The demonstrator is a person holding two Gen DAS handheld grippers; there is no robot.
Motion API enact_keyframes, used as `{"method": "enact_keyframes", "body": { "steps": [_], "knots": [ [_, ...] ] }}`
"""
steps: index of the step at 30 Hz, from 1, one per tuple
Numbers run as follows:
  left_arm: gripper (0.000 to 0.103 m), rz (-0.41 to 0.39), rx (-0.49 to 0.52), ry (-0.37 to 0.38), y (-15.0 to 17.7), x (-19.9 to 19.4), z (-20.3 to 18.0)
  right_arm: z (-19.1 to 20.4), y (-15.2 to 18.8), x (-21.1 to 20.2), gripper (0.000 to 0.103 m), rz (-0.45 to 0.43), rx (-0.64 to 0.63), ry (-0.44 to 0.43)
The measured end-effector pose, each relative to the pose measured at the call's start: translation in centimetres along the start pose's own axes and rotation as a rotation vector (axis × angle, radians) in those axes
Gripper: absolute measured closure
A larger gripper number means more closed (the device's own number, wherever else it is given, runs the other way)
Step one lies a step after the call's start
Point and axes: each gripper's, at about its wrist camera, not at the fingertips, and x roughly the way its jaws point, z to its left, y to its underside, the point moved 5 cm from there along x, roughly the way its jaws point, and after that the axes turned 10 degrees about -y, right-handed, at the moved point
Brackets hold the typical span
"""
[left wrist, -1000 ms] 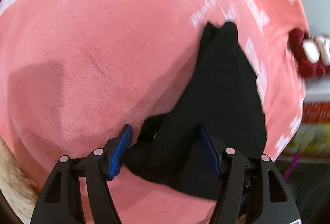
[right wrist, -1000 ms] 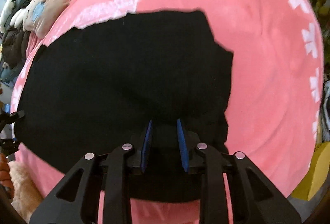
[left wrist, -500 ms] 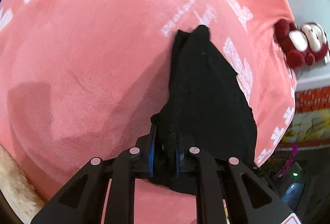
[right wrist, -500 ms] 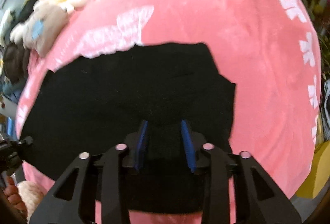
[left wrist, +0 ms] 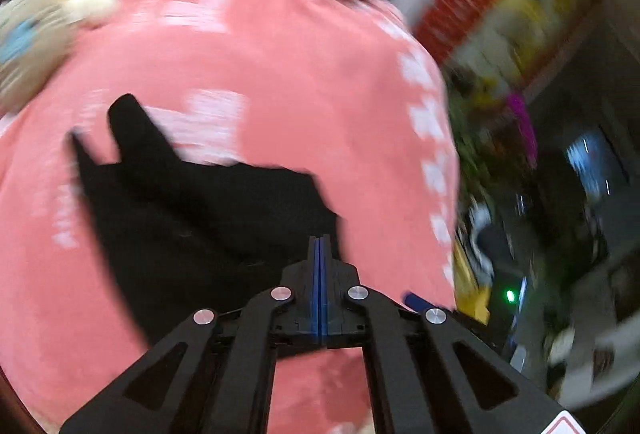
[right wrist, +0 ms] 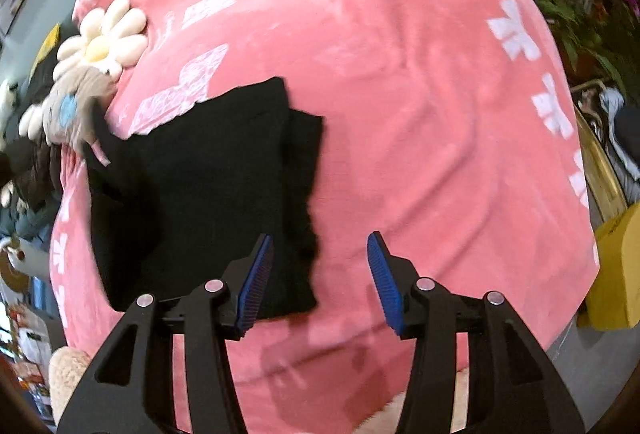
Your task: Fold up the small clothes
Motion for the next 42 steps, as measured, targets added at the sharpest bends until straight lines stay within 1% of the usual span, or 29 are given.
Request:
{"method": "enact_keyframes", "body": {
  "steps": [3, 5, 7, 8, 9, 10, 12, 15, 18, 20, 21, 22, 23, 24, 26, 28, 29, 30, 31, 32, 33, 34, 35, 36, 38, 39, 40, 41, 42],
  "knots": [
    [0.103, 0.120, 0.073, 0.001, 3.4, 3.9, -4.2, -1.4, 0.2, -0.4, 0.055, 0.008, 0.027, -0.027],
    [0.100, 0.164, 0.060, -0.016, 5.2, 5.0, -4.4, -1.0, 0.1, -0.8, 0.055, 0.007, -0.009, -0.045],
    [0.099, 0.191, 0.010, -0.034, 6.7, 5.3, -3.0, 0.0, 0.1, -0.8, 0.043, 0.013, -0.052, -0.068],
    [0.098, 0.195, -0.028, -0.045, 7.4, 4.8, -1.5, 0.8, 0.0, -0.7, 0.041, 0.019, -0.075, -0.087],
    [0.092, 0.196, -0.065, -0.052, 7.9, 4.3, -0.2, 1.9, -0.1, -0.3, 0.039, 0.031, -0.096, -0.129],
    [0.082, 0.193, -0.112, -0.067, 8.5, 3.5, 1.8, 3.2, -0.1, 0.3, 0.036, 0.049, -0.111, -0.176],
    [0.075, 0.186, -0.177, -0.125, 9.2, 2.1, 5.5, 6.0, -0.3, 1.9, 0.030, 0.085, -0.149, -0.251],
    [0.075, 0.192, -0.251, -0.188, 10.1, 0.6, 9.6, 10.4, -1.0, 4.8, 0.030, 0.122, -0.226, -0.296],
    [0.075, 0.171, -0.334, -0.225, 10.4, -1.5, 13.8, 13.7, -1.9, 8.7, 0.028, 0.178, -0.259, -0.307],
    [0.074, 0.159, -0.371, -0.242, 10.7, -2.5, 15.8, 15.0, -2.0, 11.7, 0.028, 0.228, -0.251, -0.285],
    [0.073, 0.154, -0.389, -0.241, 10.8, -2.8, 16.7, 15.4, -1.8, 12.6, 0.031, 0.247, -0.253, -0.280],
    [0.072, 0.150, -0.398, -0.242, 10.9, -3.2, 17.3, 15.9, -1.5, 13.6, 0.064, 0.272, -0.251, -0.291],
    [0.072, 0.149, -0.409, -0.245, 11.0, -3.3, 17.9, 16.7, -1.2, 14.2, 0.084, 0.301, -0.235, -0.322],
    [0.072, 0.150, -0.415, -0.242, 11.0, -3.3, 18.0, 17.3, -1.3, 13.9, 0.094, 0.302, -0.224, -0.354],
    [0.072, 0.150, -0.429, -0.233, 11.0, -3.5, 18.7, 19.1, -2.3, 11.3, 0.095, 0.224, -0.249, -0.415],
    [0.072, 0.149, -0.424, -0.220, 10.5, -3.4, 18.6, 19.5, -4.5, 5.5, 0.097, 0.085, -0.216, -0.485],
    [0.072, 0.145, -0.411, -0.216, 10.2, -3.4, 18.4, 19.1, -5.0, 3.4, 0.097, 0.033, -0.202, -0.492],
    [0.072, 0.141, -0.394, -0.213, 9.9, -3.4, 18.0, 17.4, -5.3, 0.5, 0.097, -0.040, -0.200, -0.452],
    [0.071, 0.140, -0.380, -0.210, 9.8, -3.1, 17.6, 15.8, -5.1, -0.9, 0.097, -0.076, -0.205, -0.384],
    [0.069, 0.140, -0.370, -0.207, 9.6, -2.9, 17.3, 13.2, -4.2, -1.2, 0.097, -0.087, -0.225, -0.250],
    [0.066, 0.140, -0.361, -0.195, 9.5, -2.6, 16.8, 11.2, -3.1, 0.1, 0.091, -0.042, -0.241, -0.168],
    [0.066, 0.140, -0.352, -0.177, 9.5, -2.2, 16.2, 9.1, -1.6, 2.3, 0.086, 0.052, -0.241, -0.101],
    [0.066, 0.147, -0.343, -0.163, 9.5, -1.6, 15.5, 7.0, 0.1, 4.7, 0.086, 0.162, -0.227, -0.041],
    [0.066, 0.163, -0.330, -0.147, 9.4, -0.8, 14.5, 4.8, 1.6, 6.1, 0.086, 0.225, -0.193, 0.000],
    [0.066, 0.187, -0.311, -0.140, 9.4, 0.1, 13.3, 3.6, 1.7, 4.9, 0.086, 0.171, -0.132, -0.043],
    [0.066, 0.188, -0.301, -0.135, 9.2, 0.4, 12.6, 3.4, 0.9, 3.6, 0.074, 0.109, -0.092, -0.080],
    [0.066, 0.188, -0.288, -0.135, 9.1, 0.5, 12.0, 3.4, 0.1, 3.0, 0.054, 0.074, -0.071, -0.104],
    [0.065, 0.188, -0.281, -0.134, 8.9, 0.6, 11.5, 3.6, -1.0, 2.7, 0.050, 0.050, -0.064, -0.130],
    [0.063, 0.188, -0.277, -0.128, 8.8, 0.6, 11.2, 4.1, -2.3, 2.8, 0.050, 0.034, -0.070, -0.167]
  ]
}}
